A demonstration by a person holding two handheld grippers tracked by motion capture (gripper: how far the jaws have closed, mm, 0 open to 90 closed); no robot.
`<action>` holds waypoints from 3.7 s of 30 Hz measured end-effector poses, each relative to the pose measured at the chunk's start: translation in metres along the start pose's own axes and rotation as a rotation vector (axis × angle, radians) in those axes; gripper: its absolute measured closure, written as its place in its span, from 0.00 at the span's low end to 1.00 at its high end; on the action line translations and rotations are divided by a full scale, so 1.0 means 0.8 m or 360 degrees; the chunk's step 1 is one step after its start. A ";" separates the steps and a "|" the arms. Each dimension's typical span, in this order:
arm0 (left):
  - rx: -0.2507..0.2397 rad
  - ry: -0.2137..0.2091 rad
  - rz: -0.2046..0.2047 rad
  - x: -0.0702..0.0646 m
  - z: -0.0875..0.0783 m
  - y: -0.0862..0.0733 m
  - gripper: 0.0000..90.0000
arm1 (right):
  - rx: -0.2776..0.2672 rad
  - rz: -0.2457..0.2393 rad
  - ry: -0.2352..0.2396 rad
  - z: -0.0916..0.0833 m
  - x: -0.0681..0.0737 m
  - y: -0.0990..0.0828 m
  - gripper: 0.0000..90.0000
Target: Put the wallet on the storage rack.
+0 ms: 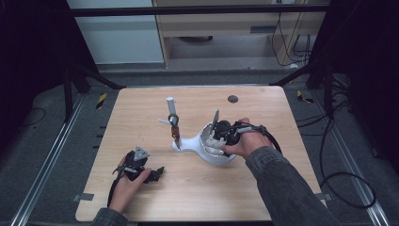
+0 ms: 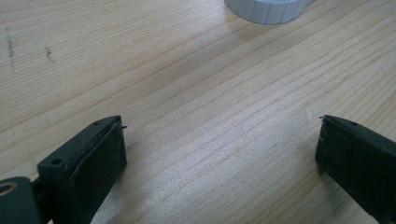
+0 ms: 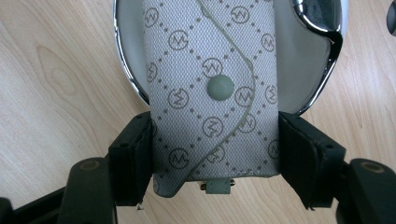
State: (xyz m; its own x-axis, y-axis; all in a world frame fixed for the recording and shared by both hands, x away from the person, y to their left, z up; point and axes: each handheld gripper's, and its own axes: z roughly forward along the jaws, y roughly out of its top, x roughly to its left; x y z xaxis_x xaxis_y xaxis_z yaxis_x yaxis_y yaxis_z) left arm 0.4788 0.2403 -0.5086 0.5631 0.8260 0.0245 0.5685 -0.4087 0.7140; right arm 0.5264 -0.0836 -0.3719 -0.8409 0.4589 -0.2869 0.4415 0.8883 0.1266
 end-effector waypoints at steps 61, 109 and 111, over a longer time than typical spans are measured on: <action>-0.0004 -0.0003 0.0003 -0.001 0.001 0.000 0.01 | -0.0040 0.0085 0.0053 0.021 -0.002 0.027 0.25; -0.0005 -0.0004 0.0006 -0.001 0.001 0.000 0.01 | -0.0469 0.0306 0.0016 -0.029 -0.013 -0.041 0.06; -0.0004 -0.0005 0.0003 -0.001 0.001 0.000 0.01 | -0.0470 0.0315 0.0008 -0.029 -0.014 -0.045 0.06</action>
State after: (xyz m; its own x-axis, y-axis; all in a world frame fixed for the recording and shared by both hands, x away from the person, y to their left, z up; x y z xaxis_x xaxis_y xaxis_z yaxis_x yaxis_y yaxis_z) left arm 0.4787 0.2391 -0.5090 0.5662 0.8239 0.0238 0.5656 -0.4093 0.7159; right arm 0.5128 -0.1202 -0.3514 -0.7501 0.6220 -0.2246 0.4871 0.7494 0.4485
